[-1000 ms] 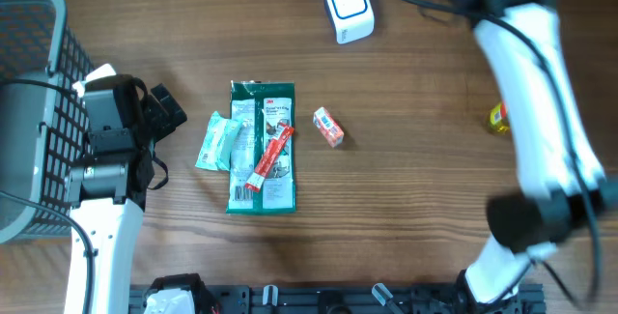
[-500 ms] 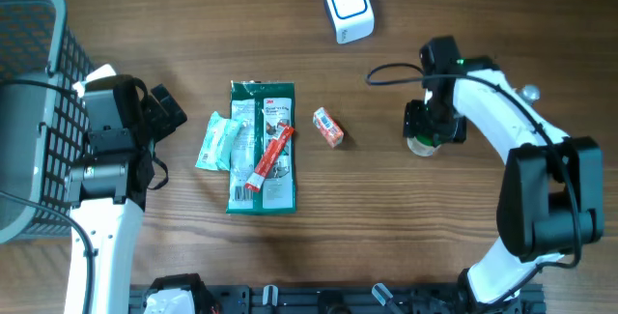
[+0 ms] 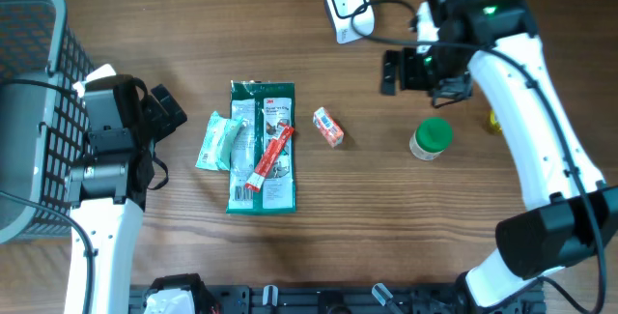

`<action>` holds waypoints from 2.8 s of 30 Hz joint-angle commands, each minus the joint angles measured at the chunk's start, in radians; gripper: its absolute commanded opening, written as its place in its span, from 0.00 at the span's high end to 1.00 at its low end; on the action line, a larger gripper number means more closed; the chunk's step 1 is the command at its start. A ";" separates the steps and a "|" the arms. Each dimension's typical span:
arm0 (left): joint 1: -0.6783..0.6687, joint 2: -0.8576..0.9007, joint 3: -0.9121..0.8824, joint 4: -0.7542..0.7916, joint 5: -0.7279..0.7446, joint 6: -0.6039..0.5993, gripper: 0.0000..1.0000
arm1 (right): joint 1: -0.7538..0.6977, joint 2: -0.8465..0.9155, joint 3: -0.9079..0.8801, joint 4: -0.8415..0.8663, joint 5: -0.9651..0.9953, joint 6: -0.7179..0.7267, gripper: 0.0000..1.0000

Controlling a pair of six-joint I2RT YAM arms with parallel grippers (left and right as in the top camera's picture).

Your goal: Scan the item barcode

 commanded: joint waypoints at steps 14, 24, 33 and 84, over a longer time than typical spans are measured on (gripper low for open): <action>0.004 -0.003 0.008 0.003 -0.012 0.009 0.00 | 0.373 0.004 -0.505 0.700 0.007 0.018 0.01; 0.004 -0.003 0.008 0.003 -0.012 0.009 0.00 | 0.373 0.004 -0.612 0.862 0.135 0.065 0.03; 0.004 -0.003 0.008 0.003 -0.012 0.009 0.00 | 0.373 0.023 -0.623 0.900 -0.081 0.062 0.04; 0.004 -0.003 0.008 0.003 -0.012 0.009 0.00 | 0.232 0.183 -0.623 0.929 -0.321 -0.122 0.67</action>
